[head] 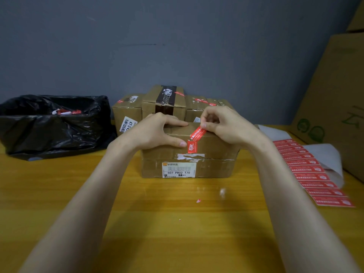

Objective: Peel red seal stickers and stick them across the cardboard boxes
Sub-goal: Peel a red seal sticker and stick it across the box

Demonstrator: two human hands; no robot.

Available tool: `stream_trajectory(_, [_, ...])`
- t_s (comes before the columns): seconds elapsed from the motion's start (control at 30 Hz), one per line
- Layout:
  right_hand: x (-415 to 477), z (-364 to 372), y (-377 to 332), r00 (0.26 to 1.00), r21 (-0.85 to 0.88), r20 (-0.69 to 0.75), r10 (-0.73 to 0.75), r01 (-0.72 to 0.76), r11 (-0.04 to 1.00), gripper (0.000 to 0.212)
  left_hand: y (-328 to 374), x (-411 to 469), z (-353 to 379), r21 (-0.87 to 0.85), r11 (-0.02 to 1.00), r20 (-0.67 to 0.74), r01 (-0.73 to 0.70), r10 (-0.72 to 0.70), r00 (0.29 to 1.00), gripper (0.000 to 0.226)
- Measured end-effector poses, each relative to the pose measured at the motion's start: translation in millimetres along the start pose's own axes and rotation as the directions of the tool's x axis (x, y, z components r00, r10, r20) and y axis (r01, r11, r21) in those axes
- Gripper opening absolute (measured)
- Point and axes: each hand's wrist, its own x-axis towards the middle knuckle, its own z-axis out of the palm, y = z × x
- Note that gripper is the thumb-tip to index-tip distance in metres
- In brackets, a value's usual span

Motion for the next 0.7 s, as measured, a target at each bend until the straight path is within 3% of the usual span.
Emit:
stream_trajectory(0.17, [1.2,2.2,-1.8,0.999,-0.003,-0.014,0.04,-0.04,0.999,0.016,0.5,-0.1,-0.1,0.001,1.0,-0.011,-0.003,0.003,1.0,0.062])
stream_trajectory(0.43, [1.5,7.2,-0.8,0.989,0.14,-0.106,0.106,-0.09,0.986,0.006,-2.6,1.3,0.7,0.001,1.0,-0.017,0.008,-0.008,1.0,0.062])
stream_trajectory(0.57, [0.0,3.2,1.0,0.981,0.272,-0.133,0.142,-0.102,0.957,0.024,-2.3,1.3,0.4,0.014,1.0,-0.029,0.01,-0.009,1.0,0.062])
stream_trajectory(0.7, [-2.2,0.1,1.3,0.976,0.109,-0.124,0.179,-0.165,0.98,0.009,-2.4,2.2,0.5,0.032,0.999,-0.037,0.018,-0.017,0.999,0.062])
